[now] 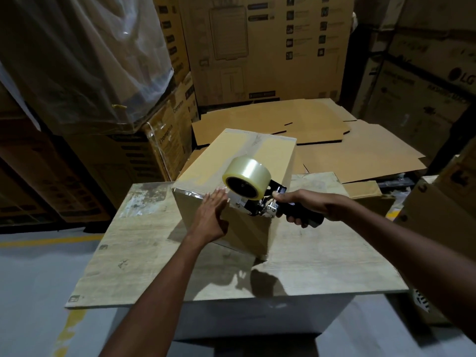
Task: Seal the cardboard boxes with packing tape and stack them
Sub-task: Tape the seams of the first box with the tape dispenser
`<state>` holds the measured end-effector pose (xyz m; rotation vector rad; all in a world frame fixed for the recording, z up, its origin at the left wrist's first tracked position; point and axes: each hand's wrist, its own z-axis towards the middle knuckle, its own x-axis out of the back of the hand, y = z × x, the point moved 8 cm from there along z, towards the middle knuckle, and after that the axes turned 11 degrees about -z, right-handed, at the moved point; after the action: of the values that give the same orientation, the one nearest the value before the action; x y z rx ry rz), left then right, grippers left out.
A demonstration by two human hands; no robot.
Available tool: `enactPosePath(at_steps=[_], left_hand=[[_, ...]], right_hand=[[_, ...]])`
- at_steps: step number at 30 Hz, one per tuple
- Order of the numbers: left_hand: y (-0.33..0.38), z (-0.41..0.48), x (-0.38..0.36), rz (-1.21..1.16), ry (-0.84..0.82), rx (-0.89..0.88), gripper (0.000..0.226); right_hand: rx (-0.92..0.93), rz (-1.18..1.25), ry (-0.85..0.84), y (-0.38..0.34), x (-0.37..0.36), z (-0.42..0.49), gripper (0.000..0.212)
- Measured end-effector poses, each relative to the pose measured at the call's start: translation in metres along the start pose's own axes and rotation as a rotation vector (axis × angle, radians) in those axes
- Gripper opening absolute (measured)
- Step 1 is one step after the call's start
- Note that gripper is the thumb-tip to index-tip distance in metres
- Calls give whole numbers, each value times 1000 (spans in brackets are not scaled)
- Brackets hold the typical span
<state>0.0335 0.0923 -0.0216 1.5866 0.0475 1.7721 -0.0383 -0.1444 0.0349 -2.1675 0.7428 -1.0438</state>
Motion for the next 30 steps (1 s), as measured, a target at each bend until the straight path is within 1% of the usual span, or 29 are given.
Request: enactPosePath(at_steps=[3, 6, 9, 11, 15, 18, 20, 22, 26, 30], left_hand=[[-3, 1, 0, -5, 9, 50, 85], [-2, 4, 3, 6, 1, 38, 86], [-6, 5, 5, 17, -33, 36, 89], [-7, 6, 5, 14, -50, 49, 87], [0, 8, 7, -7, -59, 85, 80], [4, 10, 6, 53, -63, 103, 86], [8, 12, 6, 67, -34, 113, 91], [14, 14, 5, 91, 2, 123, 94], [22, 15, 6, 132, 103, 151, 86], [23, 16, 3, 213, 130, 153, 82]], right_hand=[[17, -31, -3, 1, -2, 2, 68], [38, -35, 4, 8, -1, 1, 69], [60, -11, 18, 21, 2, -6, 65], [75, 15, 34, 33, 4, -11, 65], [108, 41, 59, 56, 4, -19, 72], [95, 65, 89, 75, 5, -28, 81], [80, 97, 103, 89, 3, -34, 83], [84, 133, 120, 100, -1, -40, 80], [87, 183, 165, 119, -7, -49, 72], [33, 256, 177, 155, -12, -58, 76]])
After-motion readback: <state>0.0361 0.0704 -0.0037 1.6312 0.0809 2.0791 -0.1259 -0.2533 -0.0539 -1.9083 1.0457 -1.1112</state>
